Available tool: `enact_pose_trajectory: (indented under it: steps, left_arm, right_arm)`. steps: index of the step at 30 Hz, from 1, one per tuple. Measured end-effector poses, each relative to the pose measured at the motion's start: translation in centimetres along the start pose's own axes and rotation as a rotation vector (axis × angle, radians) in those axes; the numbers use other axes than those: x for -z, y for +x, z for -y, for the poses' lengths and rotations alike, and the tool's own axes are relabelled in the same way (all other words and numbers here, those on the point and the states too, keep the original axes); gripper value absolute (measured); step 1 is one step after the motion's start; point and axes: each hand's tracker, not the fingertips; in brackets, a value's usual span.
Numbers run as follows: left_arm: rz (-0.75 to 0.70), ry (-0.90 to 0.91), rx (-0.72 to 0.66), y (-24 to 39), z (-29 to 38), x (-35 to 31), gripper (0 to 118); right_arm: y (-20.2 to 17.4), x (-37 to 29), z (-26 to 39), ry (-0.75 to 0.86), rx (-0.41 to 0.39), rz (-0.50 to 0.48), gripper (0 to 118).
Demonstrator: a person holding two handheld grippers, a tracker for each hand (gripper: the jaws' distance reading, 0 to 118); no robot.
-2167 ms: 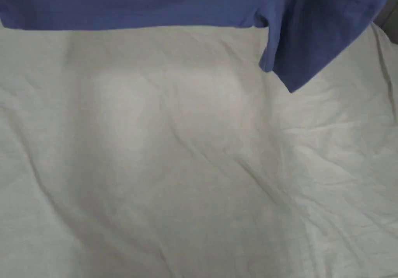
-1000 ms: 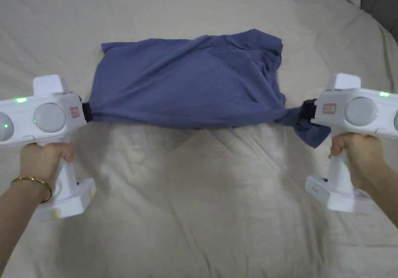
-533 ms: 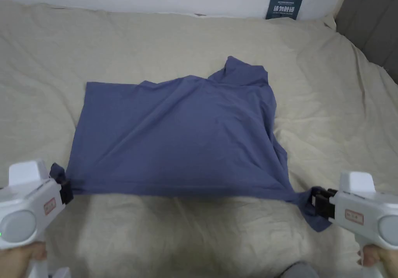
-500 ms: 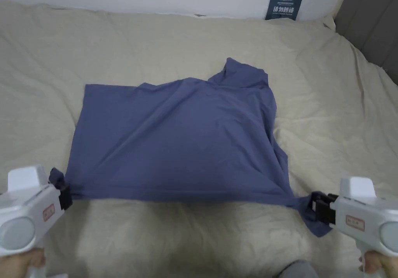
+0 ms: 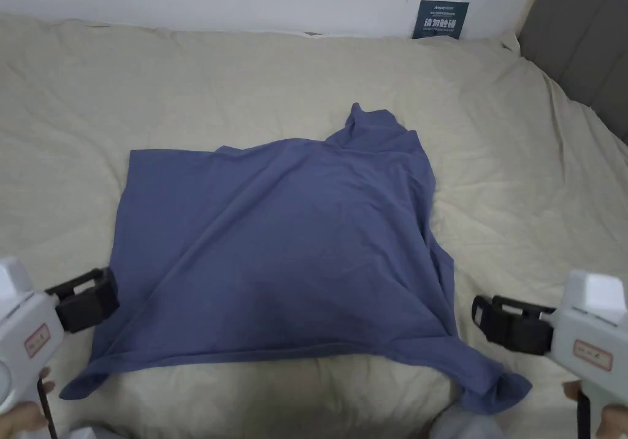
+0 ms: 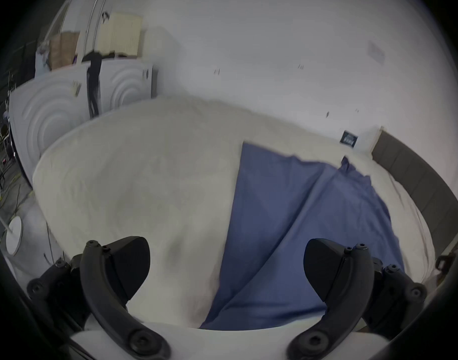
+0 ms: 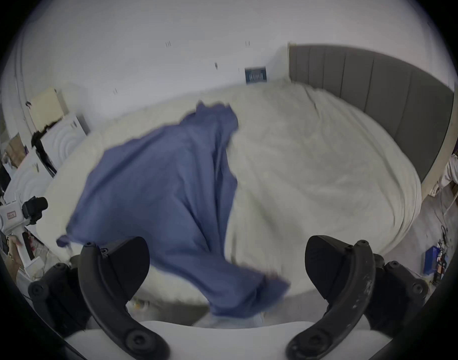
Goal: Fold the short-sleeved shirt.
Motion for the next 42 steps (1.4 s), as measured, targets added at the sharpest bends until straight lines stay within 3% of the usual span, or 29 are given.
enact_pose_trajectory:
  steps: [6, 9, 11, 13, 14, 16, 17, 18, 19, 21, 29, 31, 32, 35, 42]
  left_arm:
    - [0.078, 0.218, 0.125, 4.8, -2.2, -3.3, 118]
    - [0.095, 0.275, 0.198, 6.7, -1.8, -4.4, 118]
    - [0.091, 0.29, 0.226, 7.4, -1.4, -4.8, 118]
    - [0.1, 0.289, 0.211, 7.6, -1.1, -5.2, 102]
    - [0.11, 0.289, 0.197, 7.6, -1.0, -5.4, 81]
    - [0.113, 0.276, 0.171, 7.7, -0.9, -5.5, 40]
    - [0.114, 0.273, 0.168, 7.5, -0.8, -5.3, 15]
    - [0.114, 0.275, 0.169, 7.6, -0.6, -5.3, 3]
    - [0.111, 0.28, 0.174, 7.6, -0.5, -5.5, 1]
    - [0.131, 0.276, 0.182, 7.6, -0.6, -5.6, 0]
    - [0.143, 0.198, 0.185, 7.0, -1.4, -5.4, 2]
    - [0.135, 0.104, 0.178, 6.0, -2.3, -4.6, 27]
    - [0.125, 0.062, 0.163, 5.5, -2.7, -4.2, 55]
    - [0.129, -0.133, 0.104, 3.4, -3.7, -2.7, 115]
    - [0.006, -0.472, 0.151, -0.9, 0.1, 1.3, 118]
  right_arm:
    - [-4.0, -4.4, -3.5, 0.321, -0.094, -0.011, 118]
    - [-5.8, -5.5, -3.8, 0.412, -0.151, -0.001, 118]
    - [-6.7, -5.8, -3.6, 0.429, -0.147, -0.003, 118]
    - [-8.0, -6.6, -3.4, 0.433, -0.143, -0.009, 118]
    - [-8.4, -6.7, -3.3, 0.432, -0.142, -0.021, 116]
    - [-8.7, -6.9, -3.0, 0.436, -0.133, -0.039, 88]
    - [-8.8, -7.0, -2.9, 0.431, -0.131, -0.041, 53]
    - [-9.0, -6.9, -2.8, 0.421, -0.132, -0.043, 25]
    - [-8.9, -6.5, -2.7, 0.407, -0.134, -0.039, 8]
    - [-8.6, -5.9, -2.5, 0.399, -0.126, -0.054, 2]
    - [-8.3, -4.7, -2.1, 0.365, -0.077, -0.081, 1]
    - [-8.2, -4.5, -2.0, 0.364, -0.083, -0.079, 1]
    - [-8.7, -5.0, -2.0, 0.363, -0.083, -0.079, 1]
    - [-8.4, -4.9, -1.8, 0.356, -0.083, -0.078, 1]
    - [-8.5, -4.6, -0.9, 0.31, -0.049, -0.063, 1]
